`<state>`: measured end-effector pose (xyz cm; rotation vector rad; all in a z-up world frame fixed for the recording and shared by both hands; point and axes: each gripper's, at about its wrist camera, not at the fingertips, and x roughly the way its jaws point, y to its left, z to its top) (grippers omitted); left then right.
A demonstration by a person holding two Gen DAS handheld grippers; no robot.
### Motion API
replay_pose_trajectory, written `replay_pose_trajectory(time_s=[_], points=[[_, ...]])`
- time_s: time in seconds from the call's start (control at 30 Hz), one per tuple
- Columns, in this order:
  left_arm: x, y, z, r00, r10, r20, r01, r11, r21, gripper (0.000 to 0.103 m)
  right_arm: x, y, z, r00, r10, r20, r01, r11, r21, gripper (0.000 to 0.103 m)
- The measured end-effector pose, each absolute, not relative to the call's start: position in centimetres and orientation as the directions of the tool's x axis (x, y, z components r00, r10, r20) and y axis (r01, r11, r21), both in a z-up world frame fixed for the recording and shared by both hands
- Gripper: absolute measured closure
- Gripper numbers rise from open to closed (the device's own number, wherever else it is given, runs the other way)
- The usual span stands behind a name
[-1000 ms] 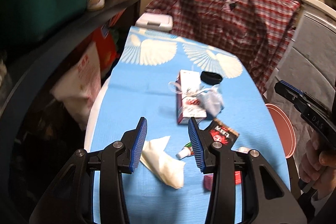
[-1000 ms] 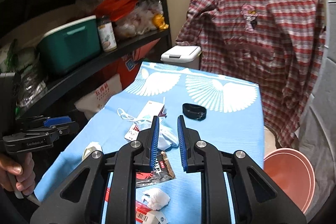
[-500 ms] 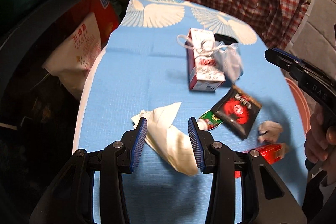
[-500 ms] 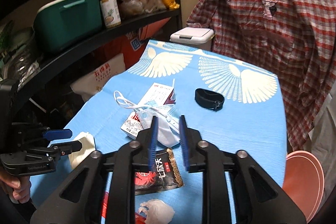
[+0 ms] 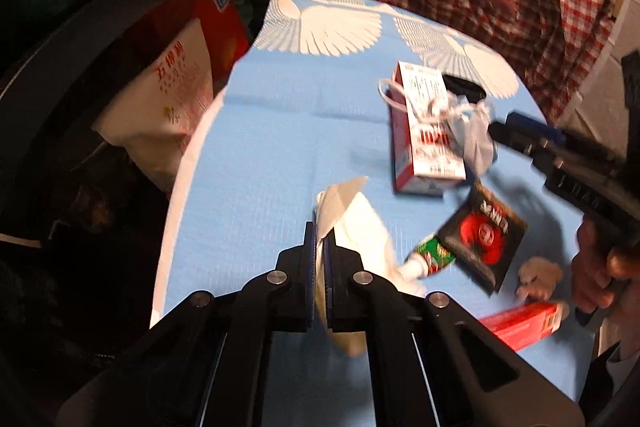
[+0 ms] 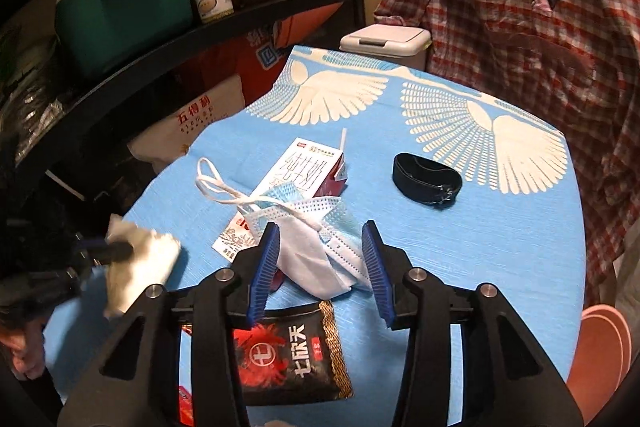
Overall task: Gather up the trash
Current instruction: 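Grasp the white tissue with left gripper while right gripper grasps the blue face mask, then lift the tissue and face mask with both grippers and carry them over the pink bin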
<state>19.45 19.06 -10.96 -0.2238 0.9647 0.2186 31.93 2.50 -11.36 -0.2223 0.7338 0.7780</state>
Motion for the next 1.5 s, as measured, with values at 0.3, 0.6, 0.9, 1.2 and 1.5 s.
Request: replay_pose_trajectory(time_s=[0.3, 0.6, 0.9, 1.2, 1.5], points=[[20.4, 19.3, -10.0, 0.587, 0.081, -0.806, -0.279, 0.955, -0.106, 0.099, 32.9, 3.2, -12.8, 0.465, 0.545, -0.698, -0.72, 0.691, 0.061, 0.057], [20.5, 19.5, -8.9, 0.618, 0.082, -0.782, -0.273, 0.955, -0.115, 0.099, 32.2, 2.9, -13.0, 0.487, 0.518, -0.703, -0.729, 0.685, 0.0, 0.095], [20.1, 18.7, -7.4, 0.659, 0.091, -0.747, -0.249, 0.963, -0.102, 0.099, 30.9, 0.9, -10.2, 0.537, 0.526, -0.659, -0.704, 0.71, -0.008, 0.098], [19.1, 17.9, -5.6, 0.703, 0.099, -0.704, -0.235, 0.967, -0.1, 0.099, 28.0, -1.1, -5.8, 0.59, 0.549, -0.592, -0.681, 0.732, 0.0, 0.098], [18.0, 16.9, -3.5, 0.746, 0.102, -0.658, -0.219, 0.971, -0.098, 0.099, 25.2, -3.5, -2.8, 0.634, 0.512, -0.579, -0.636, 0.772, -0.013, 0.098]])
